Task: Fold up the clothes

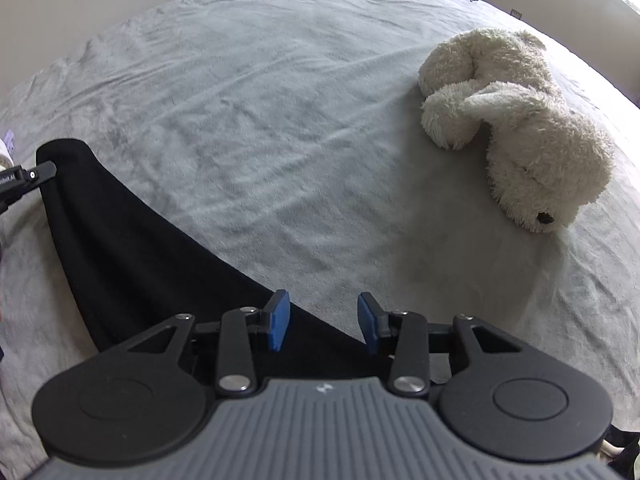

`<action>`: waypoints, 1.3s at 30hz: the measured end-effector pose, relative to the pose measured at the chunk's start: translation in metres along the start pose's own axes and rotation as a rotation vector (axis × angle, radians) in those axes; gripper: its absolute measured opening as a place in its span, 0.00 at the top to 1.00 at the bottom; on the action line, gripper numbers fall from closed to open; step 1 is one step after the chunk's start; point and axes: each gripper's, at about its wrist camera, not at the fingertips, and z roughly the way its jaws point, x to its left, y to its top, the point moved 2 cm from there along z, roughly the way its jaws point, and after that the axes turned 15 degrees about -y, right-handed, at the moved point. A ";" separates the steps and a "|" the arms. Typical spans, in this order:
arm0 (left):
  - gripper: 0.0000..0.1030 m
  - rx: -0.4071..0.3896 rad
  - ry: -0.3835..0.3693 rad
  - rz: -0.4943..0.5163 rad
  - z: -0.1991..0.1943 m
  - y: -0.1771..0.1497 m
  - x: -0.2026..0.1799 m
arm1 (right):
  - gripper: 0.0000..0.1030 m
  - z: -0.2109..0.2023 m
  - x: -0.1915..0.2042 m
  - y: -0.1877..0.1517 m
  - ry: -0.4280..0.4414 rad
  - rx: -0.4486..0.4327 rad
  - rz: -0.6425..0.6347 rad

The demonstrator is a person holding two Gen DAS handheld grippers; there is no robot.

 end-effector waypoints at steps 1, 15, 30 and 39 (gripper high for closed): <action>0.92 0.001 0.001 0.002 0.000 0.000 0.000 | 0.60 0.004 0.001 -0.001 0.007 0.008 -0.010; 0.94 -0.047 -0.004 -0.001 -0.007 0.004 0.001 | 0.98 -0.012 0.016 0.008 0.023 -0.109 -0.114; 0.63 -0.102 0.044 0.126 -0.019 0.004 -0.020 | 0.68 -0.023 -0.033 -0.003 -0.147 -0.180 0.040; 0.63 0.029 -0.258 0.277 -0.008 -0.022 -0.073 | 0.68 -0.028 -0.093 -0.067 -0.232 -0.110 0.263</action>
